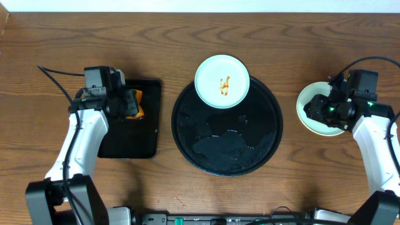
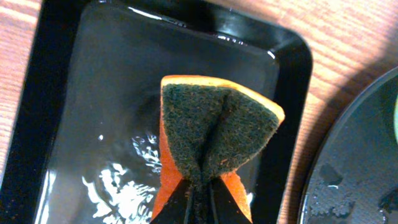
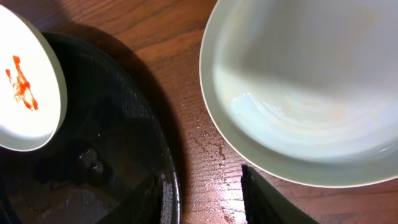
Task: Clean dirty plates on tray and stack at the side
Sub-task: 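Release the plate on the stack and raise the right gripper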
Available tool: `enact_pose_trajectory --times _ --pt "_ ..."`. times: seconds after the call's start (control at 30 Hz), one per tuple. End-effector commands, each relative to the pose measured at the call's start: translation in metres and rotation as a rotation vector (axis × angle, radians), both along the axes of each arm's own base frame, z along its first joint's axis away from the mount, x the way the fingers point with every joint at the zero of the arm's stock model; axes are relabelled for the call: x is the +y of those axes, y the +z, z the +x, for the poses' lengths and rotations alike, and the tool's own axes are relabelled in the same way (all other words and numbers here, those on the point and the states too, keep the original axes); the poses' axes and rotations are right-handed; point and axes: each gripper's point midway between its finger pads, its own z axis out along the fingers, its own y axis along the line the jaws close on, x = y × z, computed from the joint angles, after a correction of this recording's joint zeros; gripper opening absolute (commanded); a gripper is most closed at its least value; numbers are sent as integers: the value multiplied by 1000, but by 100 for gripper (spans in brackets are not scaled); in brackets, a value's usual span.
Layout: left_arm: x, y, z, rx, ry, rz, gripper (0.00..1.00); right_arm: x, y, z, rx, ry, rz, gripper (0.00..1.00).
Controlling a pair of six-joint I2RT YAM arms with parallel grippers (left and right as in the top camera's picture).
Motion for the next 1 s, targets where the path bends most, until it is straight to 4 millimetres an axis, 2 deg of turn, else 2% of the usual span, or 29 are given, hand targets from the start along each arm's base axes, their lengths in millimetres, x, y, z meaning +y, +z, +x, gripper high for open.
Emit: enact_pose_trajectory --times 0.0,0.33,0.43,0.6,0.83,0.97 --pt "3 -16 -2 47 -3 15 7 5 0 1 -3 29 1 40" --pt "2 -73 -14 212 -5 -5 7 16 0 1 -5 65 3 40" --pt "0 -84 -18 249 -7 -18 8 24 1 3 -15 96 -1 40" --pt "-7 -65 -16 211 -20 -52 7 40 4 8 -50 174 -9 42" --pt "-6 -10 -11 68 -23 -33 7 89 21 29 -204 367 -7 46" --pt "-7 5 -17 47 -23 -30 8 116 38 37 -265 440 -7 51"
